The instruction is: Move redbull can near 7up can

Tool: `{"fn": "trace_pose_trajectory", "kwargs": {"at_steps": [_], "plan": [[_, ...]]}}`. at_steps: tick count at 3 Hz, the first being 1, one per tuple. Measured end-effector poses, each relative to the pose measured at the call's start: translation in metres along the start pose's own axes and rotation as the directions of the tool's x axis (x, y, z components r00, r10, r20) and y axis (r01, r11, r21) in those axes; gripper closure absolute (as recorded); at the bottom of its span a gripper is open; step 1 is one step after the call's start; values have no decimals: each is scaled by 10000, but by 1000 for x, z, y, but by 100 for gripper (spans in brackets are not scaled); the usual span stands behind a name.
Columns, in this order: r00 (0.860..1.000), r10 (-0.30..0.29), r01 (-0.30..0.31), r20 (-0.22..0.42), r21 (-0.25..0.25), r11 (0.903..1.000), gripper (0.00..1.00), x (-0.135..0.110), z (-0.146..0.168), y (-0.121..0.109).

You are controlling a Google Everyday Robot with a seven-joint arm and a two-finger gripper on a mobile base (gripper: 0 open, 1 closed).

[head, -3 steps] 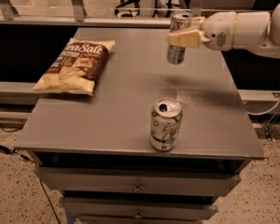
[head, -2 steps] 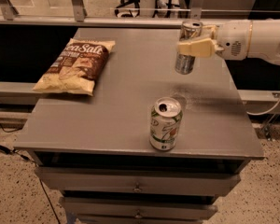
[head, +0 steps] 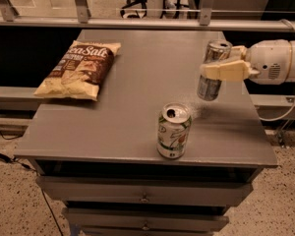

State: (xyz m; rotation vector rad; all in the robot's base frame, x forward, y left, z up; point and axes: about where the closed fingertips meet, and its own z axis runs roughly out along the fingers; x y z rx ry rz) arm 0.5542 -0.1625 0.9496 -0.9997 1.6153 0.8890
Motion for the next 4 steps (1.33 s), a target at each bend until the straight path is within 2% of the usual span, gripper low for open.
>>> {"fn": "trace_pose_trajectory", "kwargs": {"at_steps": [2,3,4], "plan": [[10000,76,-76,11,-160,9998,100,2,1,2],[10000,-48,58,78,-1329,9911,100,5,18,31],[9998,-33,77,206,-2180,9759,100,10,25,63]]}}
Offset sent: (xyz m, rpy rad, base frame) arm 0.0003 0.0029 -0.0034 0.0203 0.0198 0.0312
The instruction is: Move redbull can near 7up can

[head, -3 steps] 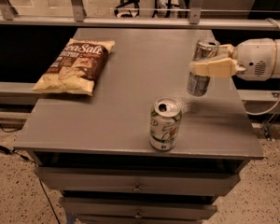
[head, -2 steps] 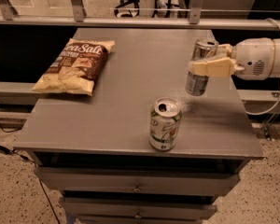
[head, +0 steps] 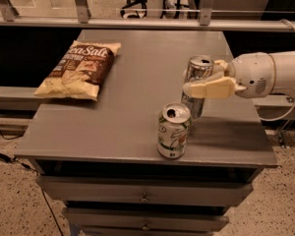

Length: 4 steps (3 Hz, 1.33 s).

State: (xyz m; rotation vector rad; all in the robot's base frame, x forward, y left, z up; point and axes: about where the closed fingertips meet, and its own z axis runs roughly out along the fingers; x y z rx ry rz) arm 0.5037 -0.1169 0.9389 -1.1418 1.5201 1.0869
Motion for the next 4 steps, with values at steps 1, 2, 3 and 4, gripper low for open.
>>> {"fn": "trace_pose_trajectory", "kwargs": {"at_steps": [1,2,3,4], "plan": [[9995,-250,263,190,-682,9973,100,3,8,27],[9959,-895,903,122,-1117,9896,100,11,8,44],[9901,-1404,1398,33,-1187,9830,100,18,-5,47],[9894,-1447,1448,92,-1189,9823,97,24,-15,46]]}}
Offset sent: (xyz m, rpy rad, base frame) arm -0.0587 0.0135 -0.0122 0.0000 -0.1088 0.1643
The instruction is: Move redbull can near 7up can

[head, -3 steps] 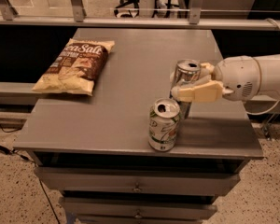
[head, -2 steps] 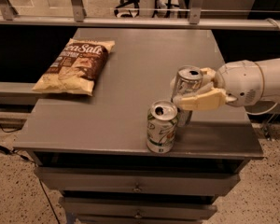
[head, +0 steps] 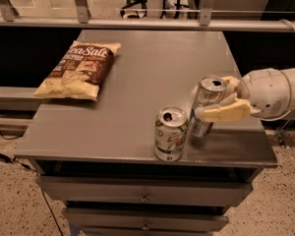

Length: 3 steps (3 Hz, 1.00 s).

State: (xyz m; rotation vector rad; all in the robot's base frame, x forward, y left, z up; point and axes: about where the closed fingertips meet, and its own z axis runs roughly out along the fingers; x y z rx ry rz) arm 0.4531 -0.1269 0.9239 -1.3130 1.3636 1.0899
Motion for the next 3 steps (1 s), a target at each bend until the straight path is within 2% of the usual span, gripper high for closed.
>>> {"fn": "trace_pose_trajectory", "kwargs": {"at_steps": [1,2,3], "plan": [[9974,593,-573,411,-483,9972,59,11,4,10],[9948,868,-828,529,-737,9938,36,15,6,15],[9939,887,-824,659,-937,9922,13,19,9,20]]}}
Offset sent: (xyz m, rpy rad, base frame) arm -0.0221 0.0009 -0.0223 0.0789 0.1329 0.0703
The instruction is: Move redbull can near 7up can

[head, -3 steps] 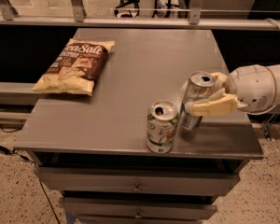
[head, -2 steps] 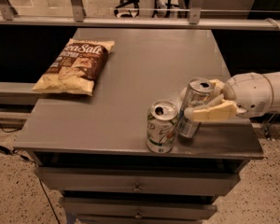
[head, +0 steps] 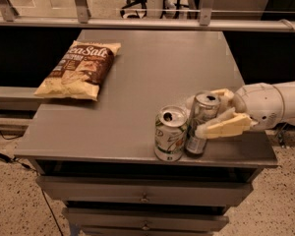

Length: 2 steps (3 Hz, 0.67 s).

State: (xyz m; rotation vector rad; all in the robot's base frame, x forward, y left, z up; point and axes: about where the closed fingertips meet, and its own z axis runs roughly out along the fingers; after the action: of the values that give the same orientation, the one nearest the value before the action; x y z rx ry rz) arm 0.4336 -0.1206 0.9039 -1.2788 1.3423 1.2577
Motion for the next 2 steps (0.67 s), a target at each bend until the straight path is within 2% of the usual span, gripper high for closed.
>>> {"fn": "trace_pose_trajectory", "kwargs": {"at_steps": [1,2], "plan": [[9997,-219,219,64,-96,9997,0,3,3,1],[9992,-403,404,68,-126,9991,0,5,6,0]]}}
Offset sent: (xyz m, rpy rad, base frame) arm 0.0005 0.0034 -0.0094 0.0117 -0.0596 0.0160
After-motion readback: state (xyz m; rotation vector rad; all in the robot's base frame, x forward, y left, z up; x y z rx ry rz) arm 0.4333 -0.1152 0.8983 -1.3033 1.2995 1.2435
